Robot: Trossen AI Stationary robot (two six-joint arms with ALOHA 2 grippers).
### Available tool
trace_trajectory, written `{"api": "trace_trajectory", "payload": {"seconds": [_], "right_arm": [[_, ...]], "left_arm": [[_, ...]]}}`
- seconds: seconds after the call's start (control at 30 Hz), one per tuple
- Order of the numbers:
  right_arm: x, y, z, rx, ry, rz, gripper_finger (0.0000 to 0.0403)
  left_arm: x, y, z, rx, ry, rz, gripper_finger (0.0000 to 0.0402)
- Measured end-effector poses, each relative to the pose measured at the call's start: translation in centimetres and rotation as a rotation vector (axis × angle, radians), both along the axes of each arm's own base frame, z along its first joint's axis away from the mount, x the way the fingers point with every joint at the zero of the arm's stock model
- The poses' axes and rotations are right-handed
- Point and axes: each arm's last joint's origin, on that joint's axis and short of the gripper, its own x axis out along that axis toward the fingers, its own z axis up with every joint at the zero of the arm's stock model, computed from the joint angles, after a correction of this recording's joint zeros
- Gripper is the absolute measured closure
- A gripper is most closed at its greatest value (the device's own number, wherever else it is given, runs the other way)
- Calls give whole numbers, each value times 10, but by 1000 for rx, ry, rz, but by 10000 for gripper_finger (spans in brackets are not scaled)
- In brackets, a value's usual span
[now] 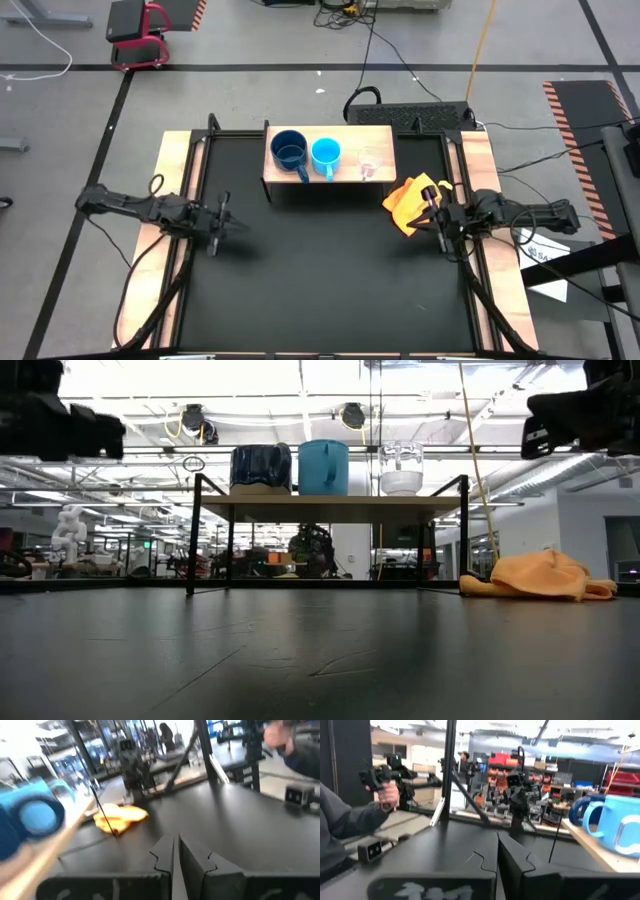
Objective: Stack small to large cups/mugs on shelf
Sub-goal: Return to Home Position
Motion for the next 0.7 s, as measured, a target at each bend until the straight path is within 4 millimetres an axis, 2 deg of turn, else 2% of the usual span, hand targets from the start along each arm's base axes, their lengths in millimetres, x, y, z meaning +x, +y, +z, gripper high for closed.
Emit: {"api": "trace_trajectory", "payload": {"seconds": [0.27,0.4,0.53,0.7], "right_arm": [[0,1,0,16,0,16,403],[0,2,0,9,-4,19,403],[0,2,0,4,-3,18,403],[0,2,0,13,-1,17,403]], "left_arm": [[-13,0,22,13,-17,55,371],[-14,0,17,69,20,61,371],[-11,-2,13,70,-6,22,371],[-10,-1,13,53,-29,55,371]]}}
